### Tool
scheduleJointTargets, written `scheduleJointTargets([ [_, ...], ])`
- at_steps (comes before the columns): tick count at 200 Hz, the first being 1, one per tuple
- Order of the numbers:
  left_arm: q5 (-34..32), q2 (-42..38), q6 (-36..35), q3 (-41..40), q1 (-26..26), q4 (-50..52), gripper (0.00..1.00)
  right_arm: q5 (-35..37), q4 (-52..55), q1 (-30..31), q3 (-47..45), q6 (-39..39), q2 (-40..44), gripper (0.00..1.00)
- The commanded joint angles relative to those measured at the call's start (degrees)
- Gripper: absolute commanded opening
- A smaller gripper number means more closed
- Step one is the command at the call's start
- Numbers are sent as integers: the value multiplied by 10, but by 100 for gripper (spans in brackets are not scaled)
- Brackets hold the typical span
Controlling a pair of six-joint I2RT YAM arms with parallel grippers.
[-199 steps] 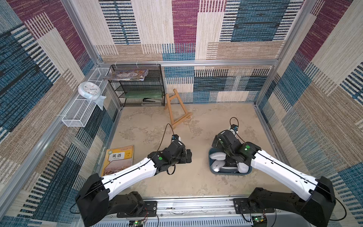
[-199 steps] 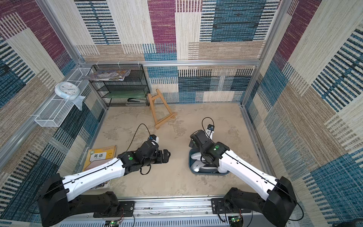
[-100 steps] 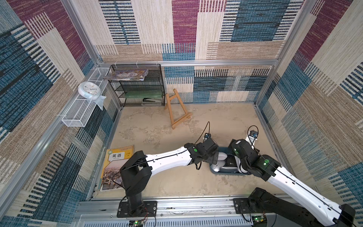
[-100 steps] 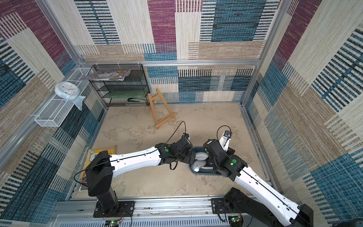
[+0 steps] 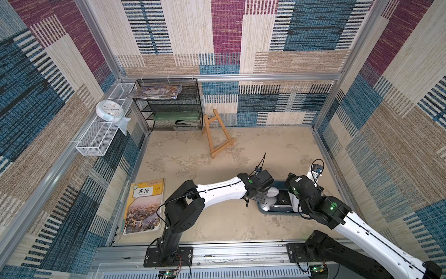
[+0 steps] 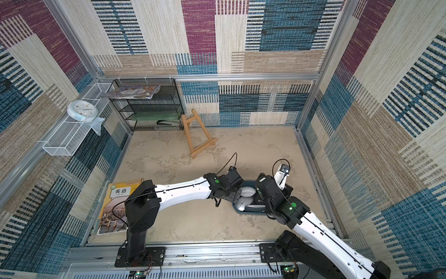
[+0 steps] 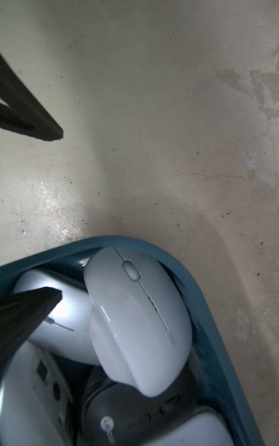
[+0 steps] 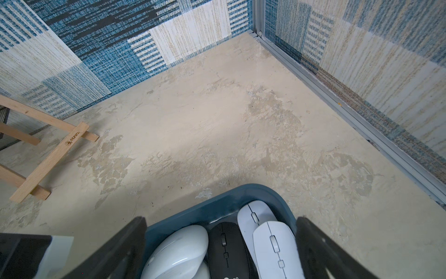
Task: Take out the mouse from the storage box
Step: Move the storage box to the center of the board.
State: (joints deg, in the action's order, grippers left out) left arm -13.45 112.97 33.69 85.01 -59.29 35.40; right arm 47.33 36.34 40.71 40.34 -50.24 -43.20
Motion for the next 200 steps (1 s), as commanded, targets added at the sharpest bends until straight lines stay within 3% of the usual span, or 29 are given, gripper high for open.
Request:
scheduleJointTargets([
  [1,-23,-9,2,-13,8,10,99,2,-11,0,-1,1,-8,99],
  [53,-63,-57,5,-86,37,-2,98,-25,-27,0,4,4,-42,99],
  [95,-74,-148,15,-188,85,-38,98,-60,-45,0,9,1,-91,99],
  [138,-74,-262,25,-309,157,-77,97,-139,-83,-1,11,-5,-161,99],
  [166,-3,-333,22,-382,209,-136,99,-181,-99,-1,17,-18,-208,99],
  [200,113,-340,16,-386,210,-164,98,-293,-180,-2,-1,-19,-234,99],
])
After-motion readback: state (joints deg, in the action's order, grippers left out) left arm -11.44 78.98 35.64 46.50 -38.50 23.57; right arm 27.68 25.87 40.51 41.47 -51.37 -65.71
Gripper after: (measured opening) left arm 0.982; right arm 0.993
